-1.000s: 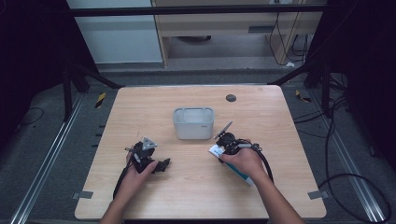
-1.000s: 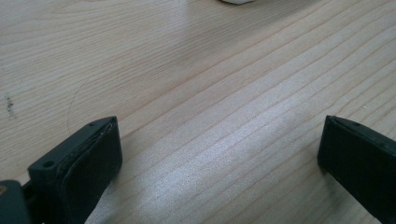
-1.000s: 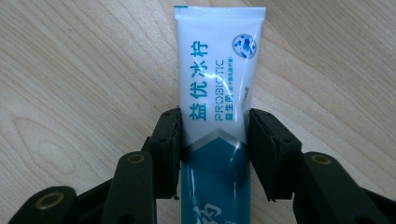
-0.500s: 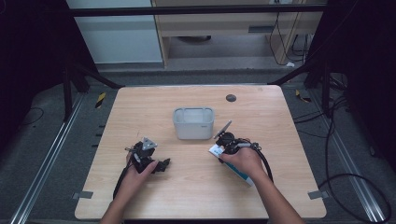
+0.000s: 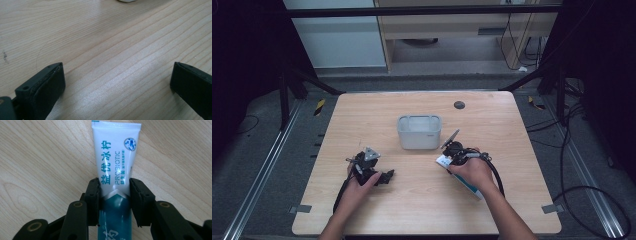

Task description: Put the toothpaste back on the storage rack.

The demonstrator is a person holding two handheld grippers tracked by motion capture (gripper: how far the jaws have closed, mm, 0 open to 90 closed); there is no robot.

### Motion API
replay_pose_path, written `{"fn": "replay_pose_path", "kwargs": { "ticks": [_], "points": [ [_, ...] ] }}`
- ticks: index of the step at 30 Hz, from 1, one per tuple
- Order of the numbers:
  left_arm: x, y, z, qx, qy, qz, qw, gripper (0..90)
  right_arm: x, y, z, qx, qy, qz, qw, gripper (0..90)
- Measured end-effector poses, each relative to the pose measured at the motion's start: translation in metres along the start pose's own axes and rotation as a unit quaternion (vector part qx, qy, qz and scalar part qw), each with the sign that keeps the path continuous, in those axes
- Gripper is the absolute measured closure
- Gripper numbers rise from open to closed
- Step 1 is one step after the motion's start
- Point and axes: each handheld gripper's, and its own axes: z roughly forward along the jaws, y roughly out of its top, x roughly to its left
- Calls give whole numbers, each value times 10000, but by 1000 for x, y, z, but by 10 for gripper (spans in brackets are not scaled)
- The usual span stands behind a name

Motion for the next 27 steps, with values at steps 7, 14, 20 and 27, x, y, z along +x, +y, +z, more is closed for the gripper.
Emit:
{"fn": "replay_pose_path", "kwargs": {
  "ticks": [7,14,20,27],
  "points": [
    [0,0,0,-1,0,-1,10000,0,1,0,-1,13,-35,10,10000,649],
    [0,0,0,-2,-2,0,10000,0,2,-1,-2,-9,-31,12,10000,688],
    [0,0,0,-1,-2,0,10000,0,1,-2,-4,-68,-39,-49,10000,723],
    [0,0,0,-2,-3,0,10000,0,0,-3,-8,-150,32,102,9998,776]
  ]
}}
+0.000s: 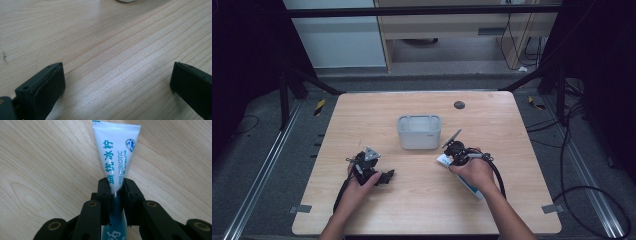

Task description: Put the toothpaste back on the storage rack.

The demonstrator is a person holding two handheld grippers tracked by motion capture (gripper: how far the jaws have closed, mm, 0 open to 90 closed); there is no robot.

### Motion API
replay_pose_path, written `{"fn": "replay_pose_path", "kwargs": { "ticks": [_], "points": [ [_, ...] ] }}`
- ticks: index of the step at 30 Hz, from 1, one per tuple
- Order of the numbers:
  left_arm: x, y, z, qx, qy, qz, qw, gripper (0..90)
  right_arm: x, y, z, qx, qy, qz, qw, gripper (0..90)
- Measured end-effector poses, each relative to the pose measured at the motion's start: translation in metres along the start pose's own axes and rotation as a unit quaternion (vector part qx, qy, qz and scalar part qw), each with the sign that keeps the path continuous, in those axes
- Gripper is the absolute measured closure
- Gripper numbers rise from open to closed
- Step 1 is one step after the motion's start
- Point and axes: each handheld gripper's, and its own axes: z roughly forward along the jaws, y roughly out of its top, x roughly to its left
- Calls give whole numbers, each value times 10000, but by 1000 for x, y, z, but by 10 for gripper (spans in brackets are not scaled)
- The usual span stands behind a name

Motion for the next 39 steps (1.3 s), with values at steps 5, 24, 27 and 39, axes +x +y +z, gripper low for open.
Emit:
{"fn": "replay_pose_path", "kwargs": {
  "ticks": [5,24,27,39],
  "points": [
    [0,0,0,1,-1,0,10000,0,-3,-3,-2,-144,66,97,9998,790],
    [0,0,0,0,0,-1,10000,0,-16,-10,-36,-572,46,296,9979,799],
    [0,0,0,1,1,0,10000,0,-16,-9,-43,-643,23,327,9974,799],
    [0,0,0,0,1,0,10000,0,-16,-1,-77,-1124,-123,261,9932,799]
  ]
}}
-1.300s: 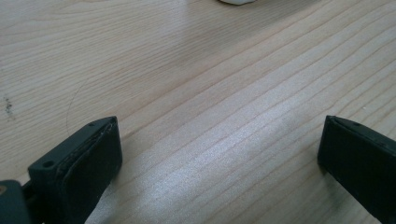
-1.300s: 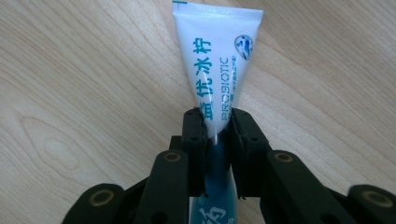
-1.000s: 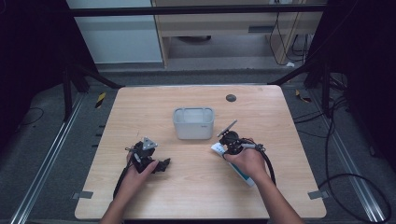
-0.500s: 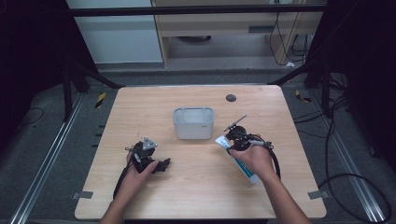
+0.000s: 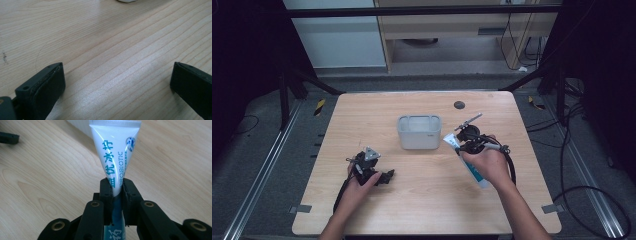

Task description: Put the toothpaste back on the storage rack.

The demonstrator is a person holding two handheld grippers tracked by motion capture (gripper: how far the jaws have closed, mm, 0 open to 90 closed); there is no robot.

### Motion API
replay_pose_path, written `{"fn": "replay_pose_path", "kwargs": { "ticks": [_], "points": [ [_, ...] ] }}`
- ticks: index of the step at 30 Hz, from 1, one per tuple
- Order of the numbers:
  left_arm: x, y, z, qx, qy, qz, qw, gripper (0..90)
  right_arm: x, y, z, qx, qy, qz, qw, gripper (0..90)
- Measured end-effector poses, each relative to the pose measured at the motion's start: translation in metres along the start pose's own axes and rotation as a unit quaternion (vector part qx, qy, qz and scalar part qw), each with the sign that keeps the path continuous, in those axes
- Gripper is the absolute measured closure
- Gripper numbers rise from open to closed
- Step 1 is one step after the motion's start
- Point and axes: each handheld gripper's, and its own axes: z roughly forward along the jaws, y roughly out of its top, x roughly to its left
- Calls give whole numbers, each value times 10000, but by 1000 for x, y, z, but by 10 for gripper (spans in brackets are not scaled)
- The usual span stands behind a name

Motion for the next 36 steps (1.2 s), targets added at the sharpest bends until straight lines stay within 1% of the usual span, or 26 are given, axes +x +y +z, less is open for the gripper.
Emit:
{"fn": "replay_pose_path", "kwargs": {
  "ticks": [5,7,15,17,24,26,31,36],
  "points": [
    [0,0,0,1,-1,0,10000,0,1,6,-9,-187,-17,-47,9998,800],
    [0,0,0,1,0,0,10000,0,2,9,-12,-263,-28,-14,9996,799],
    [0,0,0,-1,0,0,10000,0,3,13,-17,-477,-6,18,9989,800],
    [0,0,0,-1,0,-1,10000,0,4,14,-19,-548,-19,-17,9985,799],
    [0,0,0,-4,-1,-3,10000,0,7,19,-27,-875,-51,10,9961,800],
    [0,0,0,-6,0,-4,10000,0,8,21,-29,-964,-44,-35,9953,800],
    [0,0,0,-16,1,-15,10000,0,12,26,-34,-1088,-55,-72,9940,800],
    [0,0,0,-17,1,-15,10000,0,15,31,-39,-1266,-75,-57,9919,800]
  ]
}}
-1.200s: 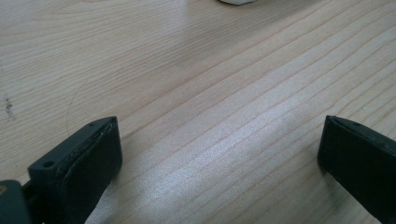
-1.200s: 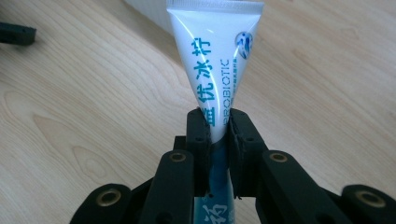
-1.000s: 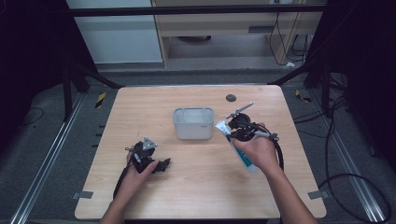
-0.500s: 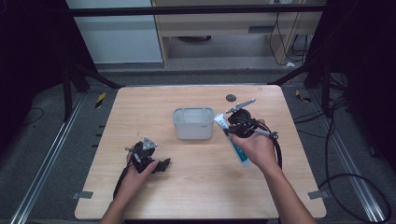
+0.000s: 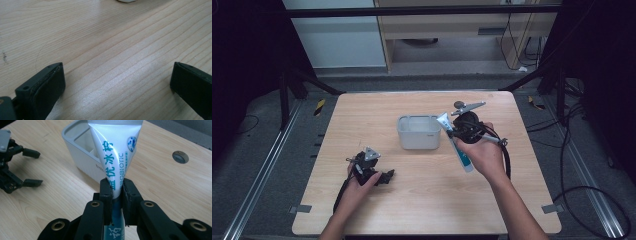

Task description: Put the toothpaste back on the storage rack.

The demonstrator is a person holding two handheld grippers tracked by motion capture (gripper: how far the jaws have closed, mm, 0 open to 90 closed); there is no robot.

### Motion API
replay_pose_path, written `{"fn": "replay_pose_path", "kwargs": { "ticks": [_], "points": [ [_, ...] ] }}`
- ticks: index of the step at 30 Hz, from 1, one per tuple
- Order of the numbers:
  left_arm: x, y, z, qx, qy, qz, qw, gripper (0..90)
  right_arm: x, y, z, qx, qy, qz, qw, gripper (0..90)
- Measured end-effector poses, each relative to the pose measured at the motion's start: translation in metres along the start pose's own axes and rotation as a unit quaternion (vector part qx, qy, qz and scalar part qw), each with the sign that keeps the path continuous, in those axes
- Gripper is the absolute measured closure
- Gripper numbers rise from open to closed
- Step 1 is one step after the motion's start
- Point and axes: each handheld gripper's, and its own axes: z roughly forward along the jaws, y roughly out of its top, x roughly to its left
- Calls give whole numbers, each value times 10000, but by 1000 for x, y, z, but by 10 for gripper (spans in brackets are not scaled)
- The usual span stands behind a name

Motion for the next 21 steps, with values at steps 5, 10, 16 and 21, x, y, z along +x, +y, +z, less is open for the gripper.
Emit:
{"fn": "replay_pose_path", "kwargs": {
  "ticks": [5,10,16,21],
  "points": [
    [0,0,0,2,3,14,10000,0,2,6,-4,-156,-7,-23,9999,800],
    [0,0,0,1,4,14,10000,0,5,12,-7,-272,8,-14,9996,800],
    [0,0,0,1,4,12,10000,0,12,22,-10,-475,4,-22,9989,800],
    [0,0,0,2,5,13,10000,0,15,29,-11,-641,14,-26,9979,800]
  ]
}}
